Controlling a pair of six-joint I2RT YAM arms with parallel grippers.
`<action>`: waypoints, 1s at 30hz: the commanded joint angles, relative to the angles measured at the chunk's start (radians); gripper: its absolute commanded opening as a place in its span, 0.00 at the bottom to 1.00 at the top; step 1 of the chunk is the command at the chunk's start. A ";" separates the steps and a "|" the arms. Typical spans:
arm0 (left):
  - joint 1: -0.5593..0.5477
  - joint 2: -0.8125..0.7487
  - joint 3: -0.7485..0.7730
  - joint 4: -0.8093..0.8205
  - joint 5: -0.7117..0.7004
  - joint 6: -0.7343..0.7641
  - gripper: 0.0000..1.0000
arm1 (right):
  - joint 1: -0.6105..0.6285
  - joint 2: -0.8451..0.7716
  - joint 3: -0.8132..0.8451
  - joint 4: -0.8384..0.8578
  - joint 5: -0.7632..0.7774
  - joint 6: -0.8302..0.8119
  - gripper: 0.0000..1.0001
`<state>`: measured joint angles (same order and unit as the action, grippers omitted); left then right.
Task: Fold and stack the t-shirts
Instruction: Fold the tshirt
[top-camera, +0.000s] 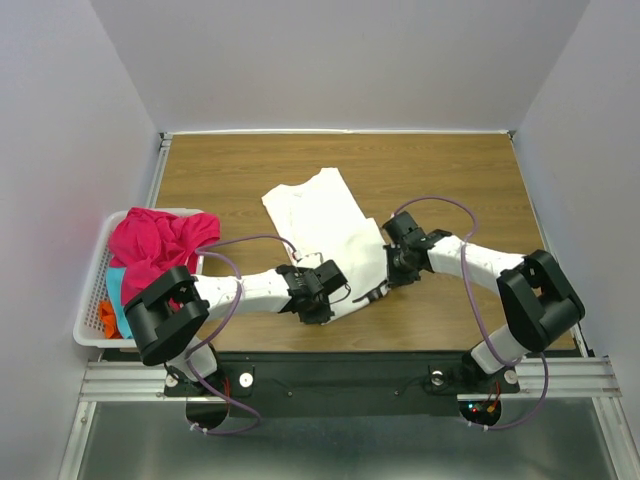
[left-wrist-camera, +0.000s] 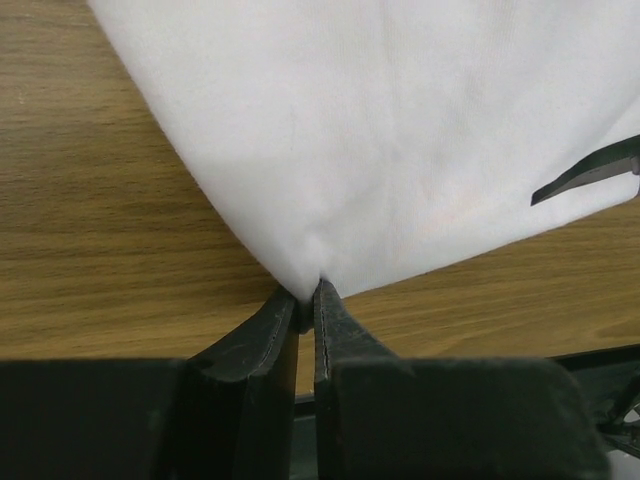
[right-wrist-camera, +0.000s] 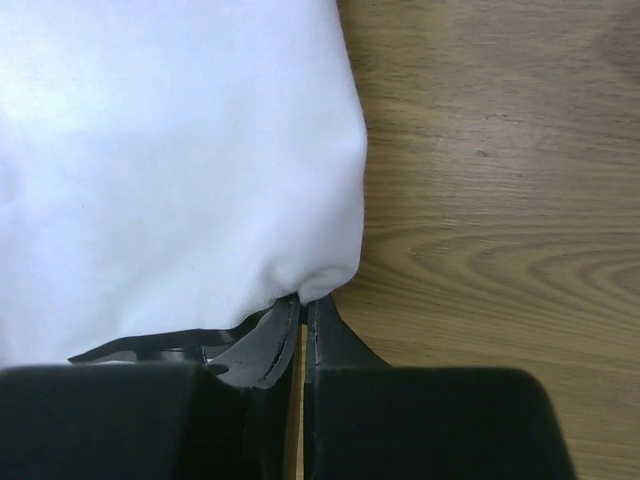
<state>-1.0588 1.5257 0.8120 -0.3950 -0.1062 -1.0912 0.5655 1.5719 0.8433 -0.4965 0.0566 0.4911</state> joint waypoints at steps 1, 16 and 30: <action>-0.010 -0.027 0.004 -0.119 0.011 0.059 0.00 | 0.019 0.022 -0.063 -0.086 0.060 0.012 0.01; -0.187 -0.133 0.119 -0.110 0.298 0.195 0.00 | 0.017 -0.305 0.182 -0.609 0.161 0.026 0.01; 0.213 -0.363 0.187 -0.220 0.208 0.295 0.00 | 0.017 0.011 0.792 -0.680 0.190 -0.132 0.01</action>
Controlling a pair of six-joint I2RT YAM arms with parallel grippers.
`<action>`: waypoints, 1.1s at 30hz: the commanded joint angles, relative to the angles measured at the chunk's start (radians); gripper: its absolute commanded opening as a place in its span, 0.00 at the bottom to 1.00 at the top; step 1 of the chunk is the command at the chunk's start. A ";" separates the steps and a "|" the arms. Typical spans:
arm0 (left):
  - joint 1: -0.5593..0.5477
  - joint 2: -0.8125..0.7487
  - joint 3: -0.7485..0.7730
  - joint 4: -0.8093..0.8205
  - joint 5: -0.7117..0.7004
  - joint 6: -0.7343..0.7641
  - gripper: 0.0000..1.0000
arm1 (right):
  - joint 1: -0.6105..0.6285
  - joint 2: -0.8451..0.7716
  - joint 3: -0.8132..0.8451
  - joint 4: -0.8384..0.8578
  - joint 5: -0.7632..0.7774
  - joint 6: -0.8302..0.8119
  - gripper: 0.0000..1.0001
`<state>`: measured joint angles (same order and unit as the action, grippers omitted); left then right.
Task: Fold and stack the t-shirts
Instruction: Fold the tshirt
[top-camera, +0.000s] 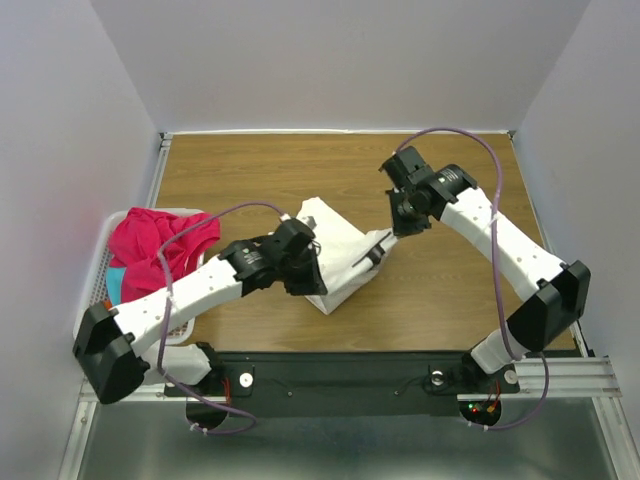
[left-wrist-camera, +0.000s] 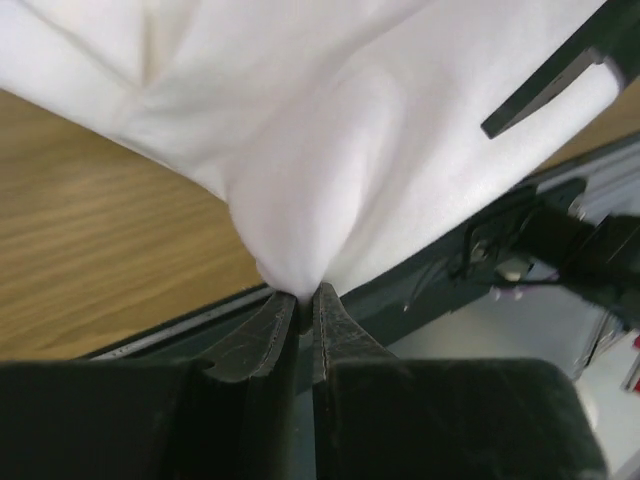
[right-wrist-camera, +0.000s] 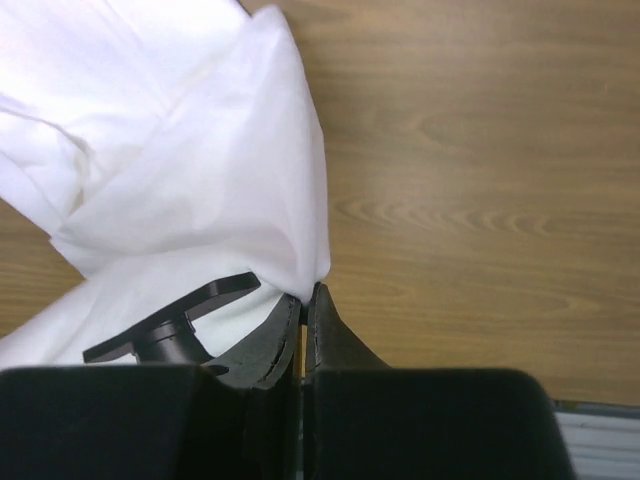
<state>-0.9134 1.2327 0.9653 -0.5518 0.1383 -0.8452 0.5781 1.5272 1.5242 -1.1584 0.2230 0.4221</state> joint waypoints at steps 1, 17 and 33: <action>0.111 -0.090 0.029 -0.060 -0.036 0.061 0.00 | 0.005 0.095 0.170 -0.015 0.007 -0.081 0.01; 0.355 -0.122 -0.086 0.018 -0.009 0.147 0.00 | 0.005 0.427 0.583 0.101 -0.154 -0.164 0.01; 0.481 -0.010 -0.155 0.207 -0.069 0.244 0.00 | 0.005 0.498 0.469 0.400 -0.336 -0.164 0.01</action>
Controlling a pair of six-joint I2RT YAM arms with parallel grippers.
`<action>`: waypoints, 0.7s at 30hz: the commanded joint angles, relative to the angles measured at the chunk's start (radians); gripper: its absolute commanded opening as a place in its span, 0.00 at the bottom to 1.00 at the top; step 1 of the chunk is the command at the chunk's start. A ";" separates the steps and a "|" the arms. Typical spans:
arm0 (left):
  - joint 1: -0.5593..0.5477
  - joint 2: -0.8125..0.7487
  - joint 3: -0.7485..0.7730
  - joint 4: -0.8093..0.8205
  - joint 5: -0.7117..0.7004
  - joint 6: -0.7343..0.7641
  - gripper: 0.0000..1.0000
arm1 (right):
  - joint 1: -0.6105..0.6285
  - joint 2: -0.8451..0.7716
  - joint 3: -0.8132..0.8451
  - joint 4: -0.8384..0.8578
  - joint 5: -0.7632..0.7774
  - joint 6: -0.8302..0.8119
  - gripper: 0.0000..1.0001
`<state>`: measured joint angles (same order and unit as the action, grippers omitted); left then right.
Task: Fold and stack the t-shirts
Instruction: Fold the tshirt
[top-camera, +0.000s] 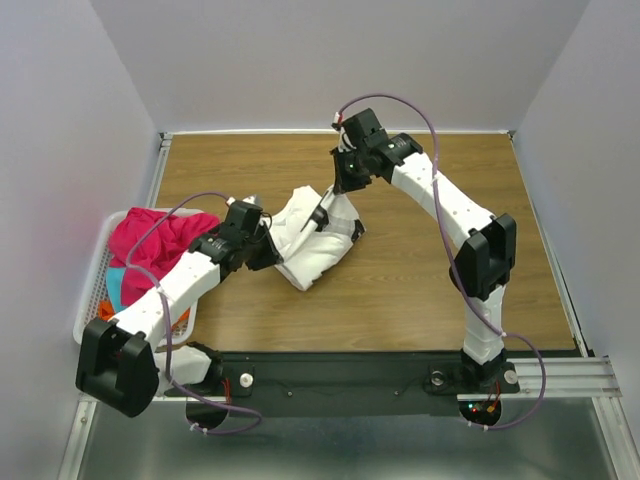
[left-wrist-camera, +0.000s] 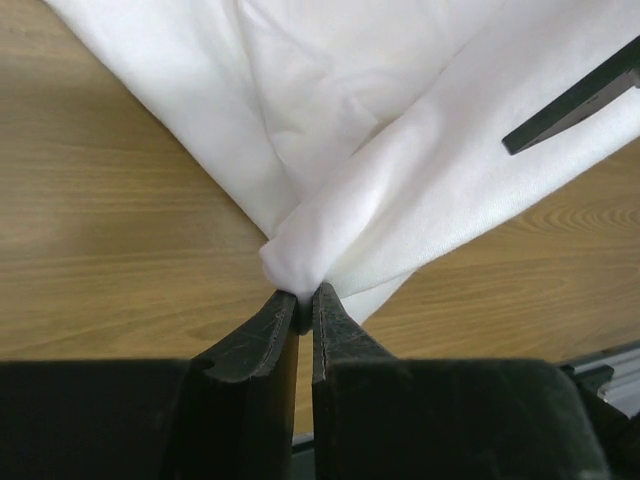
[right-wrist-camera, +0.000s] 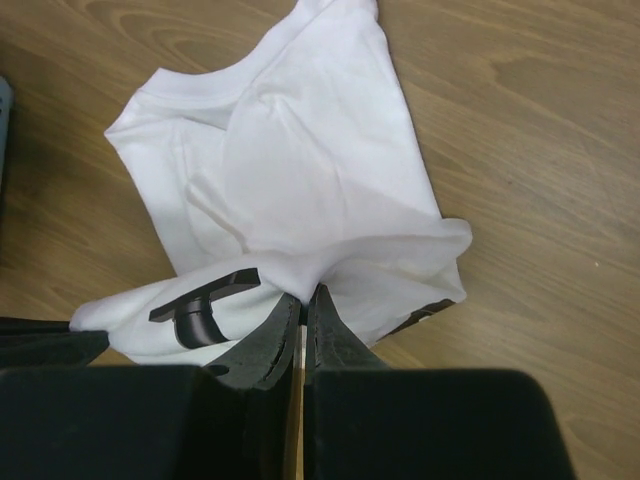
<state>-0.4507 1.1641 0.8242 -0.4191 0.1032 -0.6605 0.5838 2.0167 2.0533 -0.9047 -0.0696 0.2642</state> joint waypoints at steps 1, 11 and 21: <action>0.021 0.078 -0.008 0.081 -0.034 0.070 0.00 | -0.001 0.013 -0.080 0.161 -0.047 -0.005 0.01; 0.021 0.305 0.012 0.120 -0.043 0.125 0.00 | -0.001 0.065 -0.360 0.351 -0.072 0.038 0.01; -0.002 0.382 -0.004 0.118 0.068 0.183 0.00 | -0.001 -0.028 -0.645 0.352 -0.101 0.133 0.01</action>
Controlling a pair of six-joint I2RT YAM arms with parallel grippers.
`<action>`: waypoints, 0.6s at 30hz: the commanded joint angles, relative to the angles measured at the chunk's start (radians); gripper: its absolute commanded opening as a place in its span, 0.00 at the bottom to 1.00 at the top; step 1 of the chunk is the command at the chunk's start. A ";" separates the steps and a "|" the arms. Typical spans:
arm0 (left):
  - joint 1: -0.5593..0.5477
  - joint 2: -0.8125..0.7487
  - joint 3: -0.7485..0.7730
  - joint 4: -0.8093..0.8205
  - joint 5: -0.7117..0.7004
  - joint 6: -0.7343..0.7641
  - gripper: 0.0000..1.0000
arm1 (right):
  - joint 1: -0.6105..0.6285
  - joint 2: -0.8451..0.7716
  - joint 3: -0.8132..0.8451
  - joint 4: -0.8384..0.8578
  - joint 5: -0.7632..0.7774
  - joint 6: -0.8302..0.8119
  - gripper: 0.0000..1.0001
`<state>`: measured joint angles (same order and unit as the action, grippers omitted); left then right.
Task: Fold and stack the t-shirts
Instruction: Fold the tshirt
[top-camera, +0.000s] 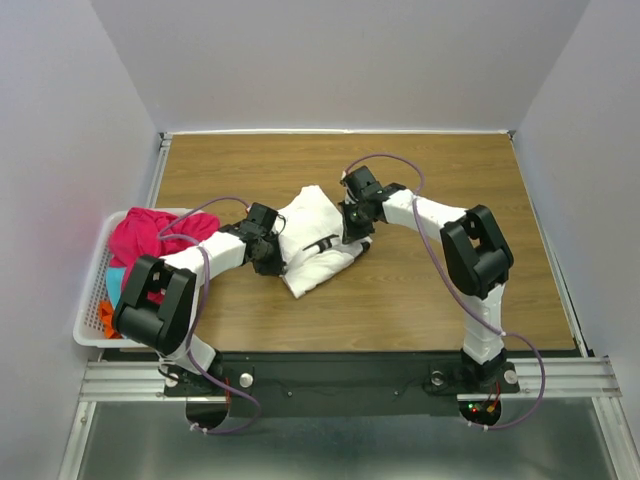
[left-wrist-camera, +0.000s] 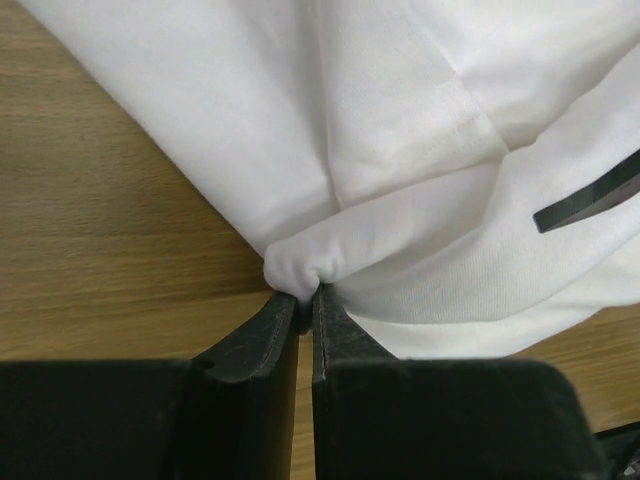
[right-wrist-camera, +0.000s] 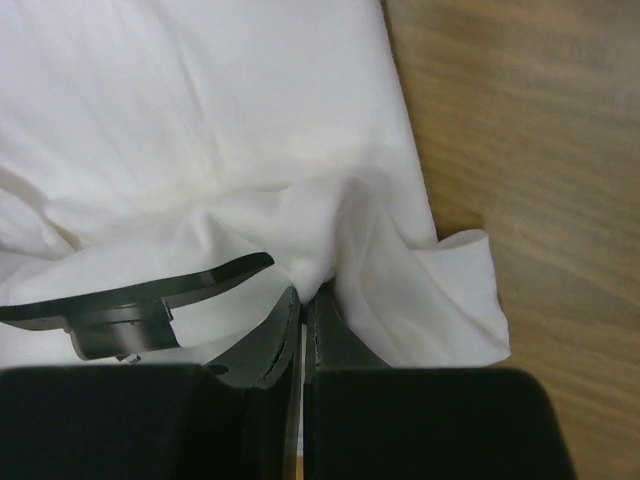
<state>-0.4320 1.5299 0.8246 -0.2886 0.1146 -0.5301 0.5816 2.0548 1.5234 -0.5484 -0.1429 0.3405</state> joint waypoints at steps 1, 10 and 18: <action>-0.033 0.019 -0.001 -0.015 0.071 0.068 0.00 | 0.001 -0.108 -0.146 -0.004 -0.030 0.069 0.01; -0.272 -0.026 -0.008 -0.060 0.126 0.022 0.00 | 0.001 -0.453 -0.534 -0.067 -0.060 0.196 0.01; -0.272 -0.235 0.071 -0.191 -0.003 -0.016 0.00 | 0.001 -0.709 -0.449 -0.255 0.098 0.135 0.01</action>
<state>-0.7101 1.3987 0.8238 -0.4126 0.1738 -0.5274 0.5774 1.4258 0.9752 -0.7143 -0.1410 0.4995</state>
